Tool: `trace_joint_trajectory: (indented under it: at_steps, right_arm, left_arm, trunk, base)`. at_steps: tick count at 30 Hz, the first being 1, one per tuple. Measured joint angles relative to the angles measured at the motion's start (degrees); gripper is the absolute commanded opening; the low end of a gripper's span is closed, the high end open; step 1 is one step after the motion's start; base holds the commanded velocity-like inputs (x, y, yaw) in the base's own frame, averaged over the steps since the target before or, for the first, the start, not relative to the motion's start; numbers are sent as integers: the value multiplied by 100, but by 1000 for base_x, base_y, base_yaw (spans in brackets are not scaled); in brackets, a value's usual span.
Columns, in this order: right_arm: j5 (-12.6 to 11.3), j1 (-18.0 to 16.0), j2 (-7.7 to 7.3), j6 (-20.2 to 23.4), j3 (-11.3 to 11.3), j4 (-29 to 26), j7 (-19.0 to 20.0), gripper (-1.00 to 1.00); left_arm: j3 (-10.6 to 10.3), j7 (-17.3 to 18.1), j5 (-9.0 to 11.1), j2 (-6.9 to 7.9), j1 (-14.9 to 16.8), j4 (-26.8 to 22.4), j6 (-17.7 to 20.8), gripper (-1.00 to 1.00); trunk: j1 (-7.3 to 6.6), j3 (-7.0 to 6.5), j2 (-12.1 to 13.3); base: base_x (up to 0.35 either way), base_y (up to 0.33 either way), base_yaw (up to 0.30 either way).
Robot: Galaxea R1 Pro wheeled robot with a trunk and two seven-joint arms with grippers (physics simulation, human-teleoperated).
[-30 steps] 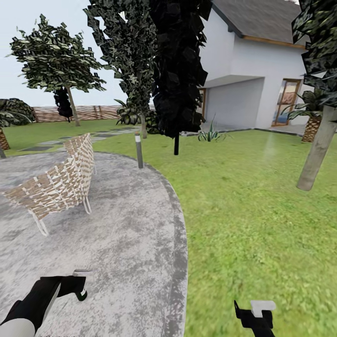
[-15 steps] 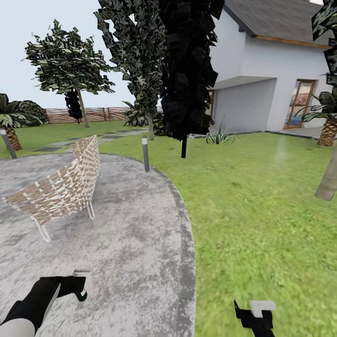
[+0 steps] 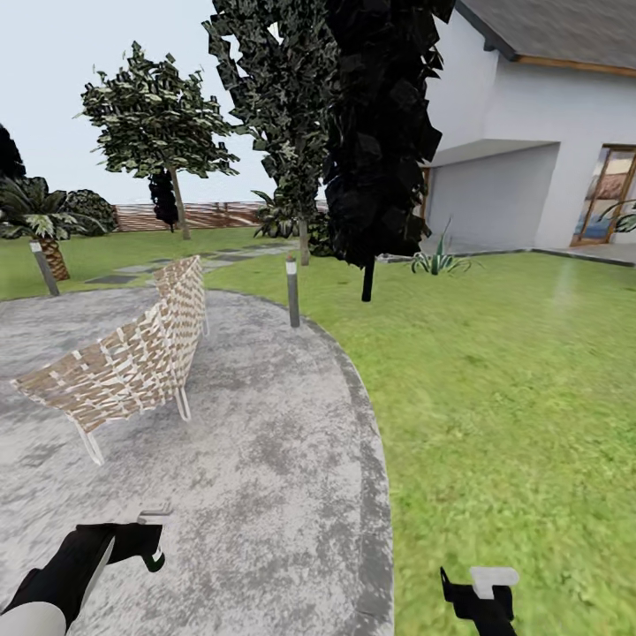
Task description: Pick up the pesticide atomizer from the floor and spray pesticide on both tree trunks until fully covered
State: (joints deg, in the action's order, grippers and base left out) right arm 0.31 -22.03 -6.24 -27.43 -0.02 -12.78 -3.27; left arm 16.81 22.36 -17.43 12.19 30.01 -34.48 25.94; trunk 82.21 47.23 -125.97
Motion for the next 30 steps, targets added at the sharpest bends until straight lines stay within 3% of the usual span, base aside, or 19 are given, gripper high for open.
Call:
trace_joint_trajectory:
  at_steps: [18,19,21,30]
  right_arm:
    - [8,1,10,1,8,0,2,100]
    - [1,-5,-3,0,-5,5,6,100]
    - [10,3,10,1,11,0,6,100]
    - [8,0,10,1,8,0,10,100]
  left_arm:
    - [5,3,0,-2,1,8,2,-100]
    - [2,4,42,-65,3,4,16,-100]
    - [8,3,-14,-5,0,9,-1,-100]
    - [8,-1,0,-16,1,16,-6,-100]
  trunk:
    - [1,104,0]
    - [-70,119,94]
    - [-1,124,1]
    - [1,180,0]
  base:
    - [219,248,208]
    - [234,264,200]
    - [239,256,200]
    - [242,249,200]
